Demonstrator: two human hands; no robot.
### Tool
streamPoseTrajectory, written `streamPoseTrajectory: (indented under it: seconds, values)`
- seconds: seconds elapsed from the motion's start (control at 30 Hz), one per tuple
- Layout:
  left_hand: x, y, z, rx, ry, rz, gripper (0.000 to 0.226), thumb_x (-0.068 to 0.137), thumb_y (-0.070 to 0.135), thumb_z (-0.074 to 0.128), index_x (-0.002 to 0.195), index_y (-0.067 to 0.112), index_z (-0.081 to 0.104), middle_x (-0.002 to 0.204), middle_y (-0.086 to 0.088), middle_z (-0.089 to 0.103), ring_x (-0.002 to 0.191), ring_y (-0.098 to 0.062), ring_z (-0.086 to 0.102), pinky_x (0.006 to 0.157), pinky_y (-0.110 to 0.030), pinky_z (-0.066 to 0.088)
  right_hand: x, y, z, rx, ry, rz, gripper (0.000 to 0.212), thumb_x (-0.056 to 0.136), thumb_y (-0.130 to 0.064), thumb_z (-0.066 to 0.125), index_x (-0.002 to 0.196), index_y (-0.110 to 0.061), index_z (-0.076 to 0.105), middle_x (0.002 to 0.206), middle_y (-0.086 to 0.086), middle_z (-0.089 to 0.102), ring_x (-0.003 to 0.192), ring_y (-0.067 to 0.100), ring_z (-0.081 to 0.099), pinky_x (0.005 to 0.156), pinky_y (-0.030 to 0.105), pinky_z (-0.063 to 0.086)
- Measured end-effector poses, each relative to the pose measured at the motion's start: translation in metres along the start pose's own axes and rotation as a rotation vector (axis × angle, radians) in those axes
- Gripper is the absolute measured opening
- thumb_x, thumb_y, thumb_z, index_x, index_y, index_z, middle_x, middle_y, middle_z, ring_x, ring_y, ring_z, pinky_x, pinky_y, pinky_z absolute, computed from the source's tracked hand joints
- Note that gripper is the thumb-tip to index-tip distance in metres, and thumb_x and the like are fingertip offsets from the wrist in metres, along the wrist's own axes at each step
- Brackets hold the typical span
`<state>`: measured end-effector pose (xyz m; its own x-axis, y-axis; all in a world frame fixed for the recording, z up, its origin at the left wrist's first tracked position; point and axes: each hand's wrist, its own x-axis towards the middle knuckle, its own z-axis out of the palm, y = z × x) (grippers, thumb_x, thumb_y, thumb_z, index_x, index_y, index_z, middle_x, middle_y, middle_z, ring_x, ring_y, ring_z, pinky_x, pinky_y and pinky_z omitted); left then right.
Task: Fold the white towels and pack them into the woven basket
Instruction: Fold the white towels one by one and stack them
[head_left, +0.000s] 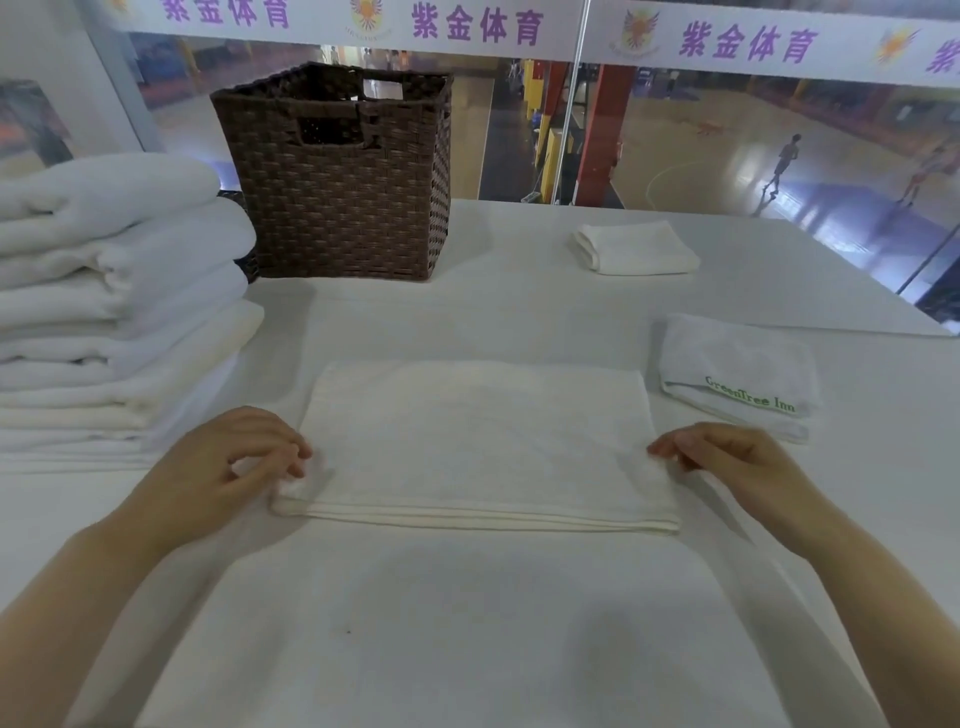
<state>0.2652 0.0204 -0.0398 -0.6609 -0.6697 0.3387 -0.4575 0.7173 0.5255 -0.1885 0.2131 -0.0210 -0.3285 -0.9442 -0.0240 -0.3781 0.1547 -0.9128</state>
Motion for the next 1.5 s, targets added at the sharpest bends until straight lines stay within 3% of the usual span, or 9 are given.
streamPoseTrajectory:
  seconds: [0.23,0.53,0.73,0.9,1.03,1.13,1.3,1.4,1.5]
  values:
    - [0.067,0.052,0.049,-0.015,-0.07,-0.039,0.023,0.087,0.047,0.044,0.092,0.038,0.065,0.1,0.029,0.063,0.099,0.006,0.053,0.082,-0.011,0.037,0.067,0.007,0.016,-0.165,0.194,0.122,0.016,0.093,-0.02,0.061,0.109,-0.022,0.062,0.098,-0.004,0.062,0.084,0.022,0.065,0.088,0.05,0.055]
    - [0.11,0.166,0.167,-0.052,-0.31,0.438,0.025,0.093,0.029,0.059,0.116,0.02,0.063,0.112,0.002,0.06,0.099,-0.017,0.054,0.086,-0.034,0.045,0.123,-0.004,0.021,-0.484,0.136,0.264,0.04,0.095,-0.034,0.055,0.129,-0.014,0.059,0.123,0.006,0.063,0.11,0.029,0.06,0.098,0.037,0.046]
    - [0.115,0.196,0.203,0.142,-0.332,0.549,0.04,0.09,0.043,0.062,0.122,0.021,0.058,0.107,-0.001,0.057,0.091,-0.022,0.053,0.073,-0.036,0.044,0.129,-0.013,0.016,-0.579,-0.021,0.253,0.03,0.095,-0.026,0.054,0.084,-0.002,0.067,0.082,0.016,0.067,0.079,0.03,0.063,0.082,0.039,0.053]
    - [0.113,0.21,0.216,0.45,-0.377,0.626,0.029,0.085,0.036,0.064,0.109,0.018,0.062,0.098,-0.004,0.058,0.078,-0.023,0.055,0.055,-0.031,0.034,0.131,-0.014,0.014,-0.661,-0.079,0.231,0.025,0.097,-0.027,0.052,0.094,-0.006,0.067,0.081,0.009,0.067,0.074,0.022,0.061,0.079,0.035,0.052]
    - [0.111,0.215,0.219,0.619,-0.441,0.597,0.035,0.056,0.024,0.081,0.088,0.026,0.065,0.076,0.003,0.054,0.053,-0.015,0.046,0.041,-0.027,0.009,0.128,-0.011,0.018,-0.725,-0.063,0.222,0.02,0.097,-0.033,0.047,0.085,-0.021,0.058,0.085,-0.001,0.063,0.085,0.024,0.061,0.073,0.031,0.046]
    - [0.112,0.224,0.214,0.698,-0.433,0.516,0.037,0.048,0.029,0.081,0.082,0.033,0.066,0.069,0.009,0.053,0.046,-0.012,0.036,0.044,-0.031,-0.003,0.124,-0.011,0.018,-0.677,-0.086,0.237,0.029,0.098,-0.035,0.046,0.116,-0.018,0.06,0.109,0.001,0.061,0.098,0.022,0.059,0.076,0.03,0.042]
    - [0.111,0.227,0.214,0.674,-0.424,0.465,0.03,0.054,0.043,0.08,0.077,0.031,0.065,0.068,0.008,0.052,0.045,-0.014,0.029,0.046,-0.032,-0.006,0.119,-0.011,0.015,-0.517,-0.126,0.272,0.034,0.093,-0.037,0.057,0.12,-0.017,0.056,0.112,0.002,0.056,0.092,0.019,0.052,0.065,0.025,0.039]
    - [0.107,0.224,0.208,0.543,-0.381,0.477,0.037,0.054,0.033,0.085,0.082,0.022,0.063,0.07,0.003,0.052,0.045,-0.015,0.031,0.044,-0.028,-0.003,0.117,-0.011,0.015,-0.479,-0.089,0.257,0.029,0.094,-0.036,0.056,0.117,-0.019,0.055,0.111,0.003,0.057,0.092,0.02,0.055,0.072,0.03,0.045]
    - [0.104,0.218,0.199,0.293,-0.32,0.41,0.028,0.079,0.02,0.07,0.1,0.009,0.055,0.081,-0.005,0.041,0.051,-0.017,0.029,0.043,-0.027,0.011,0.113,-0.019,0.014,-0.408,-0.125,0.332,0.027,0.094,-0.036,0.054,0.113,-0.017,0.054,0.107,0.004,0.06,0.088,0.02,0.059,0.073,0.033,0.051]
